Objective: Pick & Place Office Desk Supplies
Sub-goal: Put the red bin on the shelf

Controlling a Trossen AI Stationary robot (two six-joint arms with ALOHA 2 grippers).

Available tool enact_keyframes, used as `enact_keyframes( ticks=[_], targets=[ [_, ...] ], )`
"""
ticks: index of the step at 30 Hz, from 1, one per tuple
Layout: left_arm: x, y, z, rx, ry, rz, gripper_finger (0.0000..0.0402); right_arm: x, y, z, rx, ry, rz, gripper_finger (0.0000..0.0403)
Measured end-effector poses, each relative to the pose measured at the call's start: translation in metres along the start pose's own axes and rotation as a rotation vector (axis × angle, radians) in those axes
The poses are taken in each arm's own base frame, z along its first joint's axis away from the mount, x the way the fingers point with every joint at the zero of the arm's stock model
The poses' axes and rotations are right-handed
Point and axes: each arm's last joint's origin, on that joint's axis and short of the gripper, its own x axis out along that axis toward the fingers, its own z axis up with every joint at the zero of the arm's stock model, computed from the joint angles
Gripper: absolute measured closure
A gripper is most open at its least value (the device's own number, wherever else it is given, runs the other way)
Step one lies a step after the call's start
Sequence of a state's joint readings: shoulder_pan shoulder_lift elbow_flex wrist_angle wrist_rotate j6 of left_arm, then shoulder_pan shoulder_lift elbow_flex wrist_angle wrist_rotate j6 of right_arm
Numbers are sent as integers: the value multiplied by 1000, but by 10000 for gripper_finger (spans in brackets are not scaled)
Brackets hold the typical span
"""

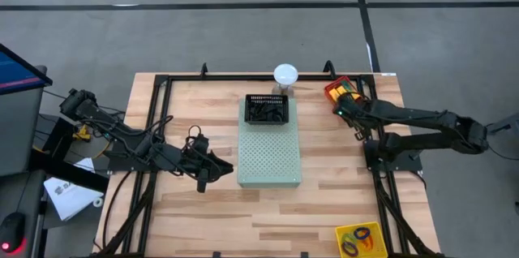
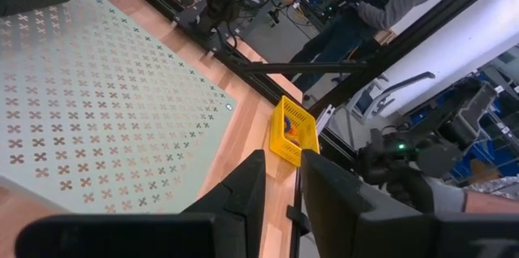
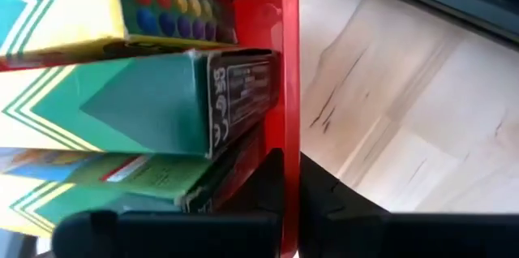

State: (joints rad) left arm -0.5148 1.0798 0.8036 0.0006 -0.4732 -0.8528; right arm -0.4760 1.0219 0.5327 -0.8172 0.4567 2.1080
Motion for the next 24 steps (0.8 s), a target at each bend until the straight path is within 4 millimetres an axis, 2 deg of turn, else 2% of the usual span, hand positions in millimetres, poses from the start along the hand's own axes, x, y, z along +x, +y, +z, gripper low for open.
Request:
enact_keyframes(
  ticks=[4,10,24],
  targets=[
    [0,0,0,2,0,0,325,-11,-5,-2,13,12,53,401],
    [0,0,0,4,14,-12,325,-24,-16,-6,-56,75,90,401],
    [0,-1,-3,20,85,-66,325,-62,-35,-17,-302,206,95,402]
  ],
)
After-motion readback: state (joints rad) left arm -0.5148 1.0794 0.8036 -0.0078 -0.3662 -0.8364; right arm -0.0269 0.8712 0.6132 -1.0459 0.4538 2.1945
